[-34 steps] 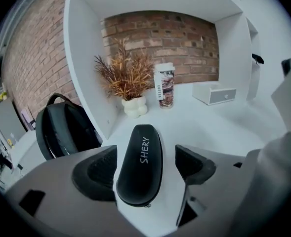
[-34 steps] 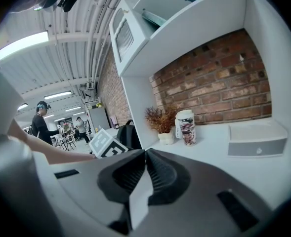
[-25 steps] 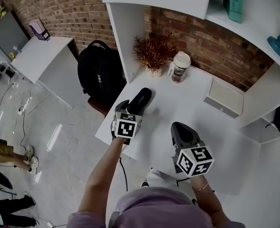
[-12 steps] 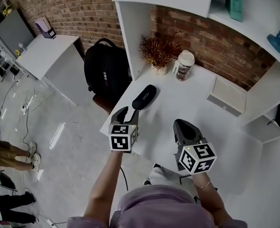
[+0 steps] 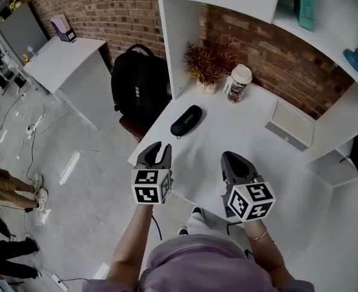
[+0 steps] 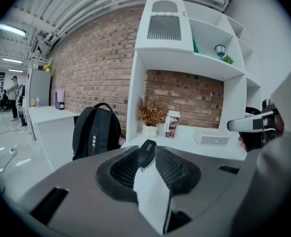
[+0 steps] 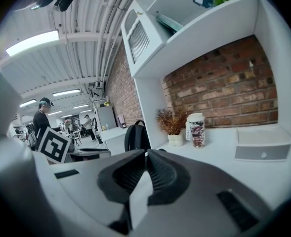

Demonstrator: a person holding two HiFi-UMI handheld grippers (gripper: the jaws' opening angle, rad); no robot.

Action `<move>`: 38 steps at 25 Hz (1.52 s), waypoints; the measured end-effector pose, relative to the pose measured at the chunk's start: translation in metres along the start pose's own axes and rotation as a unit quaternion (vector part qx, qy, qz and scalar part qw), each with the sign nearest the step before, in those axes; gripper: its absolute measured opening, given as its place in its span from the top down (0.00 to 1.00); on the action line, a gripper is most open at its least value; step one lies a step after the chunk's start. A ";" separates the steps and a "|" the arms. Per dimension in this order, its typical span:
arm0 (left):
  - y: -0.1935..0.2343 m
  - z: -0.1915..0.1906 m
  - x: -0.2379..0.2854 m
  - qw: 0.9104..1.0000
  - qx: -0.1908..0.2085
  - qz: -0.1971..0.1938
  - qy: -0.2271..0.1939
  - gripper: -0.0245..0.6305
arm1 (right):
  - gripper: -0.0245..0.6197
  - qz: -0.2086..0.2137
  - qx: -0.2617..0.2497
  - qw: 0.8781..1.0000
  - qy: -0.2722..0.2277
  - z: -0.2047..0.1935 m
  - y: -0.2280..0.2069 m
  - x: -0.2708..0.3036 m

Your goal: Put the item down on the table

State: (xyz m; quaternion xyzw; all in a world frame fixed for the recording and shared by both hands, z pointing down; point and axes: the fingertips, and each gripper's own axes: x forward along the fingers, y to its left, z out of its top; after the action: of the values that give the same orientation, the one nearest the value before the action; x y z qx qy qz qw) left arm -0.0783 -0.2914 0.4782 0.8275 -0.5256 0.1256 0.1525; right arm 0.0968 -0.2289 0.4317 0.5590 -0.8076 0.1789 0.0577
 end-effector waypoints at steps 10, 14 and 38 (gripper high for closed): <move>0.009 -0.003 -0.030 0.999 -0.010 0.026 -0.019 0.91 | 0.96 0.004 -0.001 1.000 0.004 -0.004 0.008 0.002; 0.012 -0.003 -0.040 0.999 -0.013 0.034 -0.025 0.94 | 0.96 0.008 -0.002 1.000 0.009 -0.007 0.011 0.003; 0.003 0.002 -0.060 0.998 -0.041 0.029 -0.045 0.96 | 0.97 0.025 0.003 1.000 0.001 -0.012 0.011 -0.001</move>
State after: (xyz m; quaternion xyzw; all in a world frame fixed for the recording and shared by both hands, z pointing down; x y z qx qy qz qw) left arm -0.1053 -0.2437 0.4543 0.8097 -0.5605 0.0709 0.1589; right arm 0.0852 -0.2204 0.4404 0.5386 -0.8206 0.1835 0.0524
